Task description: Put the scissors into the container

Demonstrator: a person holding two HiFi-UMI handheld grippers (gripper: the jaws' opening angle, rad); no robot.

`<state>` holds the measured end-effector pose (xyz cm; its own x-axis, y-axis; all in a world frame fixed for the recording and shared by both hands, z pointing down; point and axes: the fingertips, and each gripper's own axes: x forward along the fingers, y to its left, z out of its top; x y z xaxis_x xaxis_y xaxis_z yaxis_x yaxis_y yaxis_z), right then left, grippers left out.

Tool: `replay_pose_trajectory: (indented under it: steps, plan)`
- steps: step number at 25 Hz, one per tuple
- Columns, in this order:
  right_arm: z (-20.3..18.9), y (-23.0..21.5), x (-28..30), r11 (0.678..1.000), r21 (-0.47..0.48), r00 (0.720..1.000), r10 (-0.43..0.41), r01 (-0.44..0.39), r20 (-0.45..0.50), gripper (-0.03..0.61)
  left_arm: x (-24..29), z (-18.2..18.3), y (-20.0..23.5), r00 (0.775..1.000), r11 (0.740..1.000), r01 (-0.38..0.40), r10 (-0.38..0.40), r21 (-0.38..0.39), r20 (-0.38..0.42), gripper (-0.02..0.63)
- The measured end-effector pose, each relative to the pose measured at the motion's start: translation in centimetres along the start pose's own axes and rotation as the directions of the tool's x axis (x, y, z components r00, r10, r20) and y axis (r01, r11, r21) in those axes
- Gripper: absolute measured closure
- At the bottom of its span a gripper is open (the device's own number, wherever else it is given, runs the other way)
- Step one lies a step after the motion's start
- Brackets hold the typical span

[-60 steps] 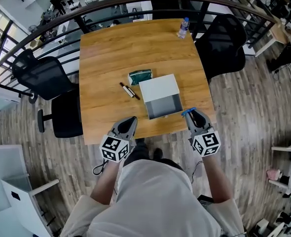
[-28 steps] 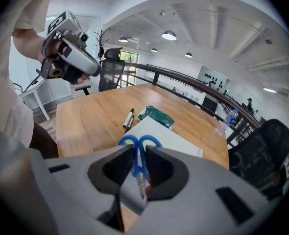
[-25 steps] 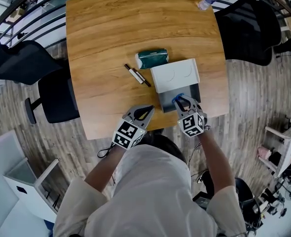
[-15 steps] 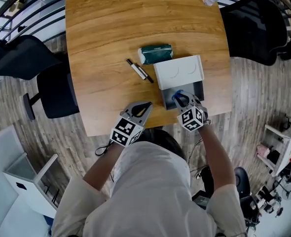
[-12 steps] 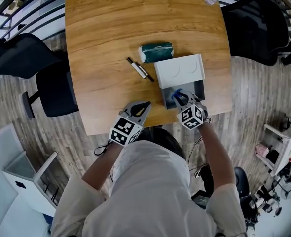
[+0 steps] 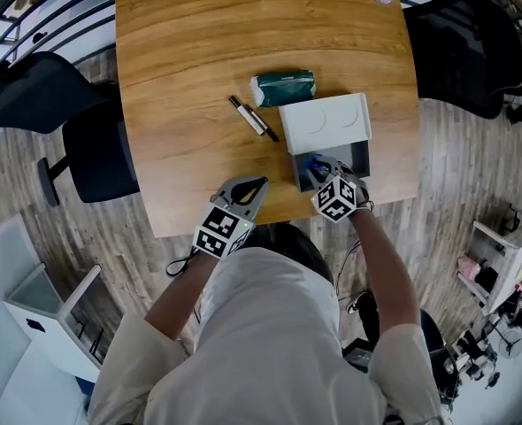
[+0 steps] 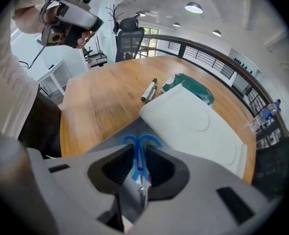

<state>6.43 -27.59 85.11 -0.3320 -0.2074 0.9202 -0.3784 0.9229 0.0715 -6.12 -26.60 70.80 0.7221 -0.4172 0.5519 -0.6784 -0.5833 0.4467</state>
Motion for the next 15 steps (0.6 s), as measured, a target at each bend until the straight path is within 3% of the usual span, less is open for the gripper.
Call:
replay_pose_trajectory:
  steps: [10,15]
  plan:
    - [-1.2,0.7,2.5,0.999,-0.024,0.996,0.041,-0.043,-0.073,0.497,-0.4,-1.2,0.7,1.0,1.0,-0.02,0.02,-0.012,-0.016,0.621]
    - [-1.3,1.1,3.0,0.998,0.009,0.993,0.065,-0.065,-0.094,0.49,-0.9,-1.4,0.8,1.0,1.0,-0.026,0.026,-0.011,-0.012,0.621]
